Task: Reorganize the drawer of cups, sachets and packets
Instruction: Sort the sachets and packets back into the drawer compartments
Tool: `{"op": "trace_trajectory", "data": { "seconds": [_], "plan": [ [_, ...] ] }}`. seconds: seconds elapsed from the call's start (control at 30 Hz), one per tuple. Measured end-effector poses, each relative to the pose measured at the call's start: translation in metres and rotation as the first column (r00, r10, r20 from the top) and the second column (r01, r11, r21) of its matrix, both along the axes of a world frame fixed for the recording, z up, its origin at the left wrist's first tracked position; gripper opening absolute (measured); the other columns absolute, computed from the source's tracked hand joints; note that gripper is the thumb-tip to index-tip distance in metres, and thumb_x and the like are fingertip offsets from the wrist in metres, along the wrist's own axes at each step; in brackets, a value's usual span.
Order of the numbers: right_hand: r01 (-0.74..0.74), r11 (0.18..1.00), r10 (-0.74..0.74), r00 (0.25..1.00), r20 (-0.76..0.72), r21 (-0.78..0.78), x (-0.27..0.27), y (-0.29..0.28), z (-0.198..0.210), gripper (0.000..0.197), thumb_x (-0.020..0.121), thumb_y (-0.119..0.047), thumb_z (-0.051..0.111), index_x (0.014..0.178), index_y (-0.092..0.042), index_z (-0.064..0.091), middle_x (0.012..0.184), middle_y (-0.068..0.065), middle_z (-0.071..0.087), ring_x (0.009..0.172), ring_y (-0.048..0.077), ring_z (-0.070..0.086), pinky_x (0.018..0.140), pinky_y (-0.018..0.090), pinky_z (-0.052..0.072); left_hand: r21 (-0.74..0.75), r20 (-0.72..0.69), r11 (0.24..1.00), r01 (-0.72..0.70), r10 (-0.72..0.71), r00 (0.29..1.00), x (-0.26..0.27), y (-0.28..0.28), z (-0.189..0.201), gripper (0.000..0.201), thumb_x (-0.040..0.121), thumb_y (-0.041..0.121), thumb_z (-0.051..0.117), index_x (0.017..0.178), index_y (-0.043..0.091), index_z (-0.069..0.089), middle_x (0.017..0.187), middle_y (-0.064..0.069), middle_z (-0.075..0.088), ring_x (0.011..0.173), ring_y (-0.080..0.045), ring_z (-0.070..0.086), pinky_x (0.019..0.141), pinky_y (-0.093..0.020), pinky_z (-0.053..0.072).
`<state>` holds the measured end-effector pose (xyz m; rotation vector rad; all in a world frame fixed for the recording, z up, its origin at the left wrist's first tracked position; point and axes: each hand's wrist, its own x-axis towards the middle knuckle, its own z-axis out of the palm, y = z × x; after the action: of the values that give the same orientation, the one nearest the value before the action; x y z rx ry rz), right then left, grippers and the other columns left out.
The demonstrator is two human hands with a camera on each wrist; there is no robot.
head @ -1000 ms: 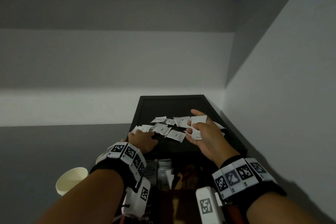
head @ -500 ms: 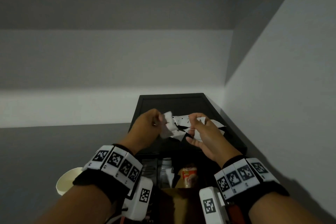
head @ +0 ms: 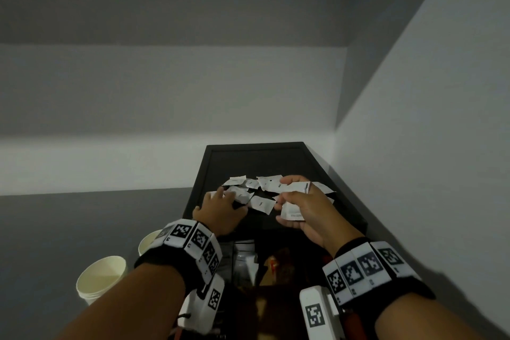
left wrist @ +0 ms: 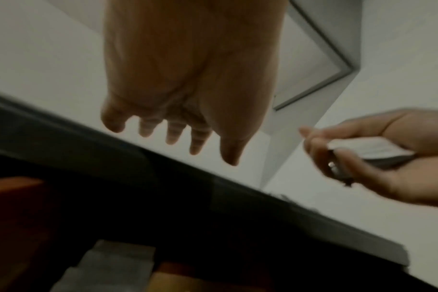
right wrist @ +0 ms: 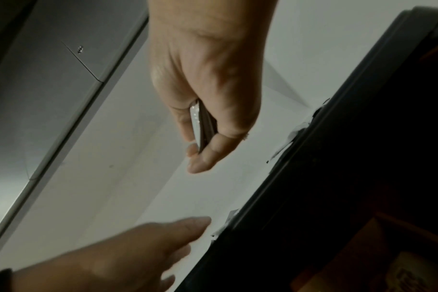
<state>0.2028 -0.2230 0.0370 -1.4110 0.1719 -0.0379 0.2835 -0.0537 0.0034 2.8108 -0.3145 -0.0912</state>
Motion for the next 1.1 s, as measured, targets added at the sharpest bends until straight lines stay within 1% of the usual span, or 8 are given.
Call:
{"op": "trace_trajectory", "data": {
  "seconds": [0.27,0.47,0.6,0.67,0.77,0.83,0.93,1.1],
  "plan": [
    [0.035,0.999,-0.035,0.999,-0.010,0.028,0.002,-0.004,-0.004,0.035,0.083,0.010,0.051,0.098,-0.021,0.060,0.106,0.015,0.055,0.085,0.020,0.057,0.060,0.031,0.055,0.166,-0.100,0.986,0.027,-0.011,0.995,-0.018,0.000,0.005,0.064,0.091,0.061,0.038,0.144,0.026,0.030,0.146,0.001,0.041,0.135,-0.022,0.036,0.112,-0.056,0.010],
    [0.038,0.999,-0.037,0.999,-0.021,0.032,0.003,0.001,-0.003,0.034,0.085,0.008,0.050,0.101,-0.020,0.060,0.095,0.013,0.057,0.080,0.018,0.058,0.060,0.032,0.054,0.116,-0.074,0.993,-0.017,0.026,0.997,-0.017,0.003,0.005,0.050,0.088,0.060,0.039,0.106,0.017,0.059,0.125,0.000,0.055,0.114,-0.020,0.051,0.109,-0.053,0.021],
    [0.052,0.998,-0.051,0.998,-0.032,0.030,0.001,-0.001,-0.002,0.034,0.085,0.008,0.050,0.104,-0.019,0.059,0.093,0.010,0.057,0.081,0.019,0.059,0.063,0.032,0.055,0.005,-0.025,0.997,-0.082,0.083,0.996,-0.018,0.002,0.003,0.057,0.084,0.058,0.046,0.124,0.018,0.051,0.126,0.002,0.054,0.116,-0.020,0.052,0.109,-0.055,0.022],
    [0.093,0.995,-0.092,0.995,-0.039,0.045,0.003,-0.004,-0.004,0.026,0.088,0.001,0.051,0.102,-0.020,0.059,0.091,0.009,0.058,0.084,0.020,0.059,0.064,0.034,0.055,-0.102,0.099,0.995,-0.004,0.014,0.995,-0.027,-0.001,0.011,0.043,0.087,0.047,0.049,0.122,0.021,0.054,0.130,0.002,0.050,0.116,-0.019,0.051,0.108,-0.052,0.028],
    [0.154,0.983,-0.147,0.987,-0.066,0.105,0.005,-0.007,-0.007,0.009,0.094,-0.015,0.052,0.100,-0.018,0.058,0.088,0.011,0.058,0.088,0.023,0.059,0.066,0.037,0.054,-0.204,0.336,0.946,0.251,-0.173,0.926,-0.049,-0.014,0.026,0.040,0.092,0.032,0.052,0.128,0.014,0.054,0.141,0.002,0.040,0.115,-0.014,0.050,0.099,-0.025,0.038],
    [0.170,0.975,-0.162,0.985,-0.066,0.140,0.007,-0.008,-0.006,0.020,0.096,-0.032,0.050,0.108,-0.017,0.058,0.098,0.014,0.059,0.092,0.026,0.059,0.072,0.039,0.055,-0.219,0.381,0.884,0.413,-0.312,0.870,-0.066,-0.025,0.032,0.047,0.092,0.028,0.054,0.137,0.015,0.046,0.145,0.005,0.036,0.118,-0.008,0.046,0.093,-0.012,0.032],
    [0.146,0.982,-0.139,0.988,-0.060,0.121,0.010,-0.013,-0.005,0.041,0.090,-0.050,0.049,0.115,-0.018,0.058,0.114,0.019,0.059,0.106,0.031,0.057,0.087,0.042,0.050,-0.201,0.334,0.767,0.609,-0.531,0.779,-0.082,-0.040,0.030,0.042,0.091,0.023,0.055,0.133,0.017,0.052,0.139,0.006,0.043,0.116,-0.004,0.046,0.097,-0.015,0.037],
    [0.112,0.973,-0.095,0.991,-0.094,0.202,0.004,-0.022,-0.010,0.023,0.087,-0.002,0.056,0.107,-0.014,0.061,0.099,0.017,0.066,0.087,0.027,0.063,0.071,0.035,0.052,-0.253,0.271,0.689,0.679,-0.623,0.734,-0.079,-0.047,0.024,0.033,0.092,0.021,0.054,0.123,0.018,0.062,0.131,0.007,0.055,0.114,0.001,0.046,0.096,-0.009,0.032]
  ]
}}
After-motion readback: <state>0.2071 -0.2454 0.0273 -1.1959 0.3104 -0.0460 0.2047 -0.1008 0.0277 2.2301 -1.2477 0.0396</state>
